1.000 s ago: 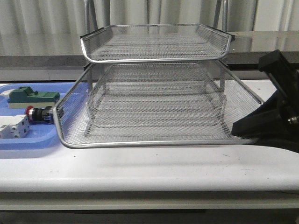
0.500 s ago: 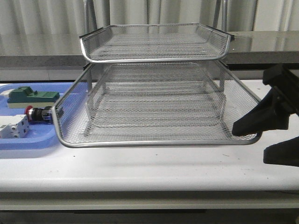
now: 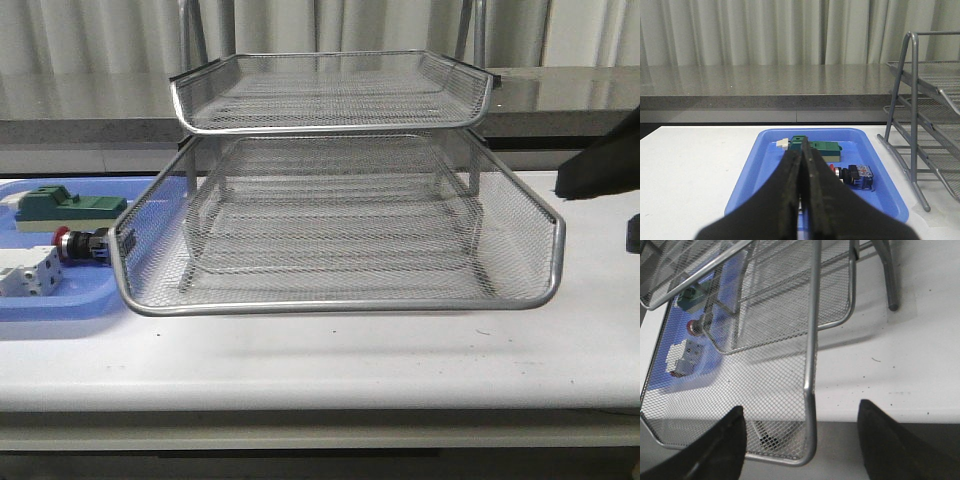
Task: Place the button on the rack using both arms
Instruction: 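Release the tray and withdraw the right gripper, then move the left gripper over the blue tray toward the red button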
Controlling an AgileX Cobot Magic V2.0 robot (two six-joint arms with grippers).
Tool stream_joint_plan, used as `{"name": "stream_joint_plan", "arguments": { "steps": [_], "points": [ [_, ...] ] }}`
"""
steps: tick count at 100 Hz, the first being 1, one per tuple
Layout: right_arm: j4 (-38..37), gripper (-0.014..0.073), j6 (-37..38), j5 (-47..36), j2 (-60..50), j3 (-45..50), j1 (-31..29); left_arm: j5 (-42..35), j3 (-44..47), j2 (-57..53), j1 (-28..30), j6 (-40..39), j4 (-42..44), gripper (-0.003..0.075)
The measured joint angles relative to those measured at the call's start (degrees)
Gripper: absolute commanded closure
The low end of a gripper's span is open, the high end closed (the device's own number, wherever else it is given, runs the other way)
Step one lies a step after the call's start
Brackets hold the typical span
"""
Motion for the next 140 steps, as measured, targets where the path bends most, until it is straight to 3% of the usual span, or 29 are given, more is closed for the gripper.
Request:
{"name": "stream_joint_plan", "arguments": {
  "steps": [24, 53, 74, 91, 116, 125, 140],
  "points": [
    [-23.38, 0.0107, 16.61, 2.46, -5.34, -2.59, 0.00, 0.00, 0.00, 0.00, 0.00, 0.00, 0.00, 0.0740],
    [-60.22, 0.0107, 39.66, 19.23, -7.03, -16.01, -1.31, 0.00, 0.00, 0.00, 0.00, 0.00, 0.00, 0.0740],
    [-80.16, 0.0107, 51.94, 25.84, -12.24, -21.36, -1.38, 0.00, 0.00, 0.00, 0.00, 0.00, 0.00, 0.0740],
    [-88.41, 0.0107, 57.81, 28.99, -19.36, -21.72, -1.38, 0.00, 0.00, 0.00, 0.00, 0.00, 0.00, 0.0740],
    [-89.90, 0.0134, 58.92, 31.63, -27.09, -21.72, -1.38, 0.00, 0.00, 0.00, 0.00, 0.00, 0.00, 0.0740],
    [-89.85, 0.0230, 58.92, 31.62, -28.96, -21.60, -1.38, 0.00, 0.00, 0.00, 0.00, 0.00, 0.00, 0.0740],
    [-89.85, 0.0463, 58.92, 31.62, -30.05, -21.50, -1.38, 0.00, 0.00, 0.00, 0.00, 0.00, 0.00, 0.0740]
  ]
}}
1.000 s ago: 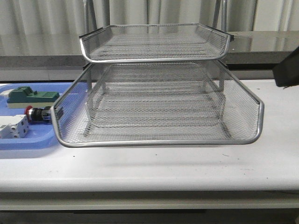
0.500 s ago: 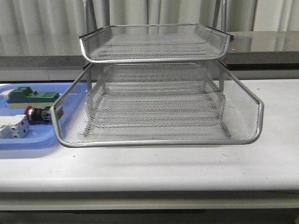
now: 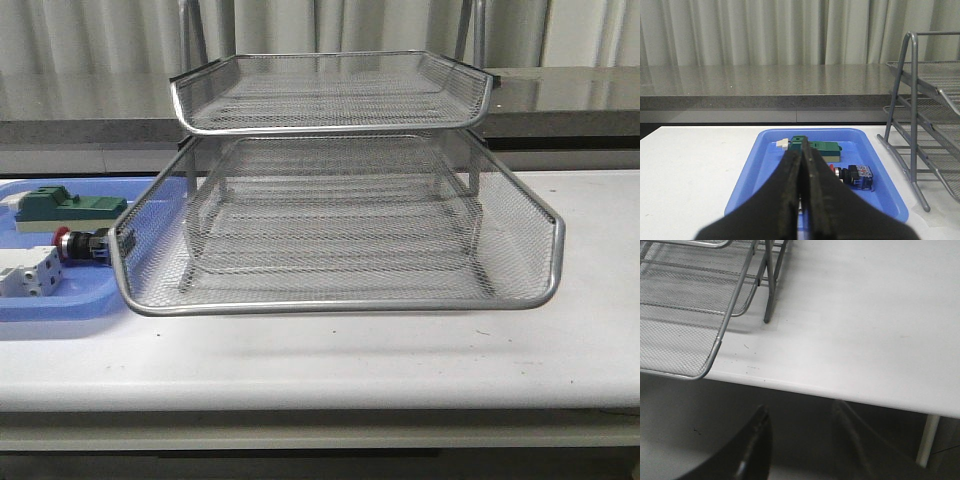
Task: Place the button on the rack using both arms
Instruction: 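Move the left gripper over the blue tray toward the red button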
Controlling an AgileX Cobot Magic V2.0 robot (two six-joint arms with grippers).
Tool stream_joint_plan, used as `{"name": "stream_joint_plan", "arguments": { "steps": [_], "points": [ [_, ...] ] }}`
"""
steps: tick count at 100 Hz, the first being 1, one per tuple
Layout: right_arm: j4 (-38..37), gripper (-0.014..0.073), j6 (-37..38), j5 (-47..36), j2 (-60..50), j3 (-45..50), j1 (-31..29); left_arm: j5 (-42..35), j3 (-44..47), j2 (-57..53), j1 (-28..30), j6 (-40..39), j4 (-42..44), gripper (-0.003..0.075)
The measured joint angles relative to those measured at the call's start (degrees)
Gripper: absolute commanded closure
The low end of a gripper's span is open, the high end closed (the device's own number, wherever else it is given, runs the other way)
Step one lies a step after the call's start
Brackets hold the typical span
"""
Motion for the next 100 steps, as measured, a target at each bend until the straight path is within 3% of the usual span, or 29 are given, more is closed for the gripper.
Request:
{"name": "stream_joint_plan", "arguments": {
  "steps": [17, 100],
  "points": [
    [0.00, 0.0671, 0.04, -0.21, 0.00, 0.00, 0.00, 0.00, 0.00, 0.00, 0.00, 0.00, 0.00, 0.0740],
    [0.00, 0.0664, 0.13, -0.21, -0.14, 0.00, 0.00, 0.00, 0.00, 0.00, 0.00, 0.00, 0.00, 0.0740]
  ]
}}
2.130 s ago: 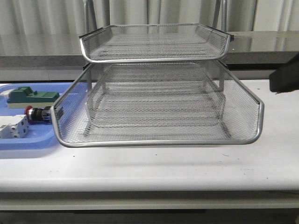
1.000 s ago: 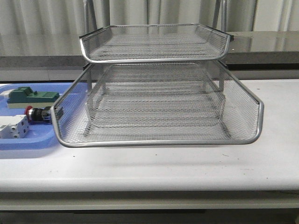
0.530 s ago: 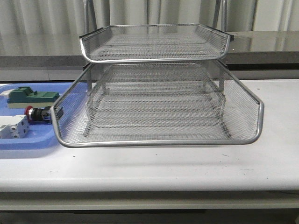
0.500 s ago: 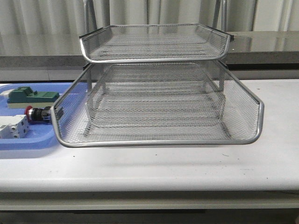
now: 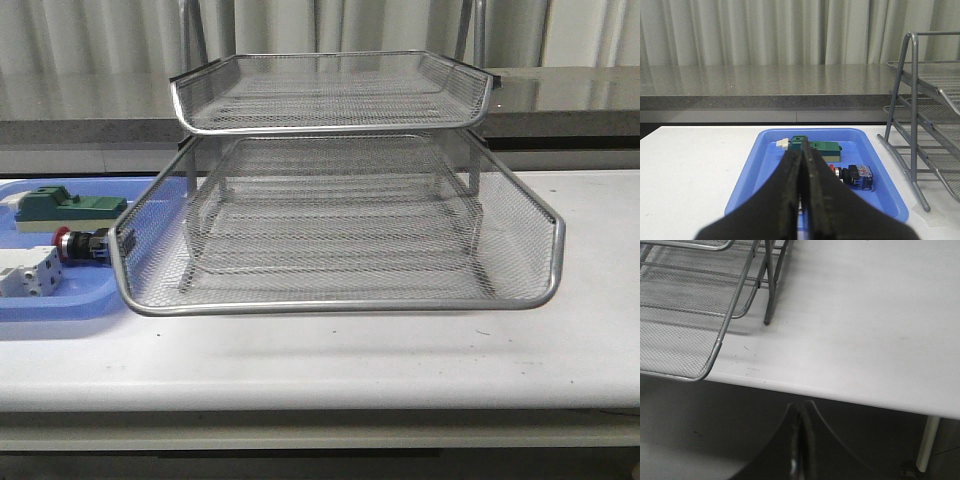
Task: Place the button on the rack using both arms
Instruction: 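Move the left gripper over the blue tray toward the red button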
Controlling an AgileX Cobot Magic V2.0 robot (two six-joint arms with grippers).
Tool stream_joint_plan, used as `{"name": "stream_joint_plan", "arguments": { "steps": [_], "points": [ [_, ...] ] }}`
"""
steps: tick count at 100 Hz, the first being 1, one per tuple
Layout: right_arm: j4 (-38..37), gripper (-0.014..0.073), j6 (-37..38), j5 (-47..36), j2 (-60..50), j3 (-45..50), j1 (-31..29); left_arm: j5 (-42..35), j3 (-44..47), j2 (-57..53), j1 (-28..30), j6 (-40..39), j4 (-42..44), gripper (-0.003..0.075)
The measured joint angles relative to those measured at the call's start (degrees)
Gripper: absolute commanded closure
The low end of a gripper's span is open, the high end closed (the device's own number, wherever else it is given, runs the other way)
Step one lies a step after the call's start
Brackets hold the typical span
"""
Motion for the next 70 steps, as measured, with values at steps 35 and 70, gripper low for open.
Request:
{"name": "stream_joint_plan", "arguments": {
  "steps": [35, 70],
  "points": [
    [0.00, 0.0664, 0.00, 0.00, 0.00, 0.00, 0.00, 0.00, 0.00, 0.00, 0.00, 0.00, 0.00, 0.0740],
    [0.00, 0.0664, 0.00, 0.00, 0.00, 0.00, 0.00, -5.08, 0.00, 0.00, 0.00, 0.00, 0.00, 0.0740]
  ]
}}
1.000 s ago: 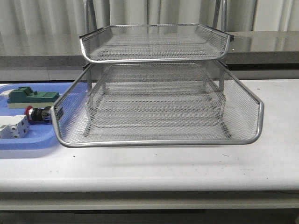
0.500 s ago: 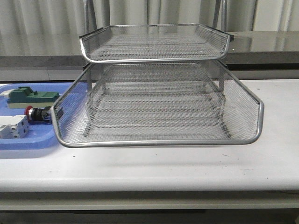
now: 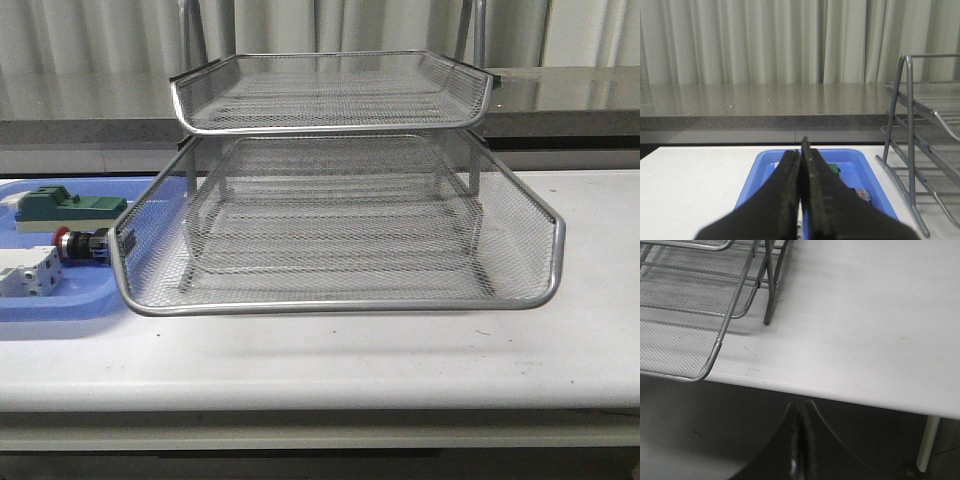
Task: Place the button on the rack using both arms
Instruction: 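Move the left gripper over the blue tray toward the red button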
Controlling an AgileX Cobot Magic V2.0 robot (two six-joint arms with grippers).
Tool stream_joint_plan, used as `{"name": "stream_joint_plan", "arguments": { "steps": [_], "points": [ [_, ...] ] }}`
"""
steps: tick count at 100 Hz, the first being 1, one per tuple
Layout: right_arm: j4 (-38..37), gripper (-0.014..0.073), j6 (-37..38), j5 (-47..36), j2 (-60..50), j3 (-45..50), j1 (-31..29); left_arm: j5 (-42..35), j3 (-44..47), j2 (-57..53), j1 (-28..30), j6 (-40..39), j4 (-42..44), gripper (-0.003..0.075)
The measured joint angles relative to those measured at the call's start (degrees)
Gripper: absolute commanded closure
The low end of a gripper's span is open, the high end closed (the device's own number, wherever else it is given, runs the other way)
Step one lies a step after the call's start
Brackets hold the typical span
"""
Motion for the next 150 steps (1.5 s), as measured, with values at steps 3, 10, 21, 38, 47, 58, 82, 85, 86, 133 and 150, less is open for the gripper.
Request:
{"name": "stream_joint_plan", "arguments": {
  "steps": [3, 10, 21, 38, 47, 58, 82, 85, 86, 133, 150],
  "points": [
    [0.00, 0.0664, 0.00, 0.00, 0.00, 0.00, 0.00, -0.68, 0.00, 0.00, 0.00, 0.00, -0.11, 0.0740],
    [0.00, 0.0664, 0.00, 0.00, 0.00, 0.00, 0.00, -1.37, 0.00, 0.00, 0.00, 0.00, -1.77, 0.0740],
    [0.00, 0.0664, 0.04, 0.00, 0.00, 0.00, 0.00, -0.02, -0.65, 0.00, 0.00, 0.00, -6.31, 0.0740],
    [0.00, 0.0664, 0.04, 0.00, 0.00, 0.00, 0.00, 4.06, -7.21, 2.54, 0.00, -0.14, -8.55, 0.0740],
    [0.00, 0.0664, 0.04, 0.00, 0.00, 0.00, 0.00, 7.63, -12.63, 7.12, 0.00, -0.14, -8.79, 0.0740],
    [0.00, 0.0664, 0.04, 0.00, 0.00, 0.00, 0.00, 13.90, -19.41, 15.26, 0.00, -0.14, -6.80, 0.0740],
    [-0.10, 0.0664, 0.04, 0.00, 0.00, 0.00, 0.00, 26.83, -35.23, 37.09, 0.00, -0.14, -3.93, 0.0740],
    [-0.09, 0.0664, 0.04, 0.00, 0.00, 0.00, 0.00, 27.75, -37.26, 40.37, 0.00, -0.14, -3.65, 0.0740],
    [-0.09, 0.0664, 0.04, 0.00, 0.00, 0.00, 0.00, 28.16, -37.66, 41.02, 0.00, -0.14, -3.49, 0.0740],
    [-0.09, 0.0664, 0.04, 0.00, 0.00, 0.00, 0.00, 29.98, -53.57, 73.09, 0.00, 0.34, -1.99, 0.0740],
    [-0.09, 0.0664, 0.04, 0.00, 0.00, 0.00, 0.00, 29.98, -54.95, 76.97, 0.00, 0.47, -1.99, 0.0734]
  ]
}}
